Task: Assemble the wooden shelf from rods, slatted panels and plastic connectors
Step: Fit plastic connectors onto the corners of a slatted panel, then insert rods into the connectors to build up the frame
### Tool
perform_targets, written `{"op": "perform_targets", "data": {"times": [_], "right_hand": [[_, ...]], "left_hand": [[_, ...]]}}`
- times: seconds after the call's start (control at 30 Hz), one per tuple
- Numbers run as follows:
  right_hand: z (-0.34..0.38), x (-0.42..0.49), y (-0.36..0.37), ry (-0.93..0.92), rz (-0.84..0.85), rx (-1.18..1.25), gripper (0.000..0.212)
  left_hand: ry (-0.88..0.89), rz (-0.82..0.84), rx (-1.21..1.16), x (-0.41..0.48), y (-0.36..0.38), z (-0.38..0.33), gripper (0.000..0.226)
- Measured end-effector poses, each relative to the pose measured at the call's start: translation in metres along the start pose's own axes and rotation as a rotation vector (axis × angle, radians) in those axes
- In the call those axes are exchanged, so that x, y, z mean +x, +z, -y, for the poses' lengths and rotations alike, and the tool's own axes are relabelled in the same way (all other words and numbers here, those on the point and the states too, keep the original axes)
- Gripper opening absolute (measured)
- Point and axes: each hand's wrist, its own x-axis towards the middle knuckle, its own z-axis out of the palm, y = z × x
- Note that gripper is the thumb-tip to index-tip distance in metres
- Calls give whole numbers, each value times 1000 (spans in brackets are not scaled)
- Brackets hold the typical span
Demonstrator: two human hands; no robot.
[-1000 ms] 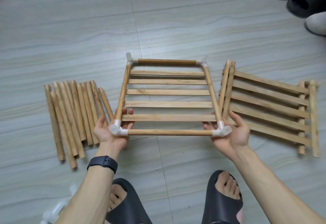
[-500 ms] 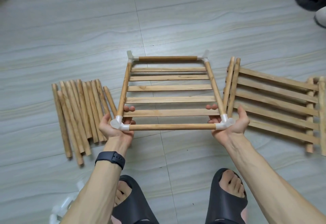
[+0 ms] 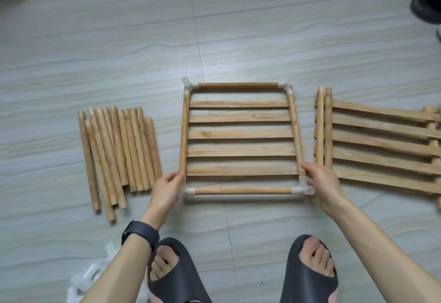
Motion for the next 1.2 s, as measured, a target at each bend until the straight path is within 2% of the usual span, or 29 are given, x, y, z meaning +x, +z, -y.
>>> {"op": "perform_targets", "data": {"times": [0.1, 0.17, 0.33, 0.4, 0.47, 0.53, 0.63, 0.7, 0.83, 0.93, 1.03, 1.13, 1.2], "right_hand": [[-7, -3, 9, -155, -50, -369, 40], [-13, -8, 15, -269, -68, -571, 50], [-26, -24, 25, -439, -86, -914, 69], [-26, -30, 34, -595, -103, -1043, 72], [-21, -34, 50, -743, -2, -1118, 78], [-18, -36, 70, -778, 166, -1244, 84], [-28, -40, 93, -716, 376, -1388, 83], [-39, -45, 99, -683, 420, -1447, 88], [-53, -60, 95, -688, 452, -1483, 91], [-55, -68, 88, -701, 511, -1492, 83], [-43, -72, 85, -735, 514, -1522, 67], [-21, -71, 85, -734, 532, -1538, 49], [-6, -67, 85, -689, 589, -1498, 44]], "left_hand": [[185, -47, 330, -9, 5, 4, 41], [226, -96, 441, -18, 11, 5, 43], [309, -99, 851, -33, 9, 2, 27], [346, -171, 915, -28, -5, -3, 30], [359, -310, 882, -18, -21, -10, 33], [314, -374, 924, -5, -36, -14, 34], [217, -284, 1116, 7, -46, -13, 36], [201, -233, 1190, 9, -43, -11, 27], [73, -136, 1232, 9, -40, -13, 22], [-19, -32, 1233, 8, -40, -15, 29], [-65, 20, 1137, 7, -39, -19, 40], [-3, 37, 927, 4, -43, -22, 38], [61, 115, 581, 2, -47, -25, 27]]}}
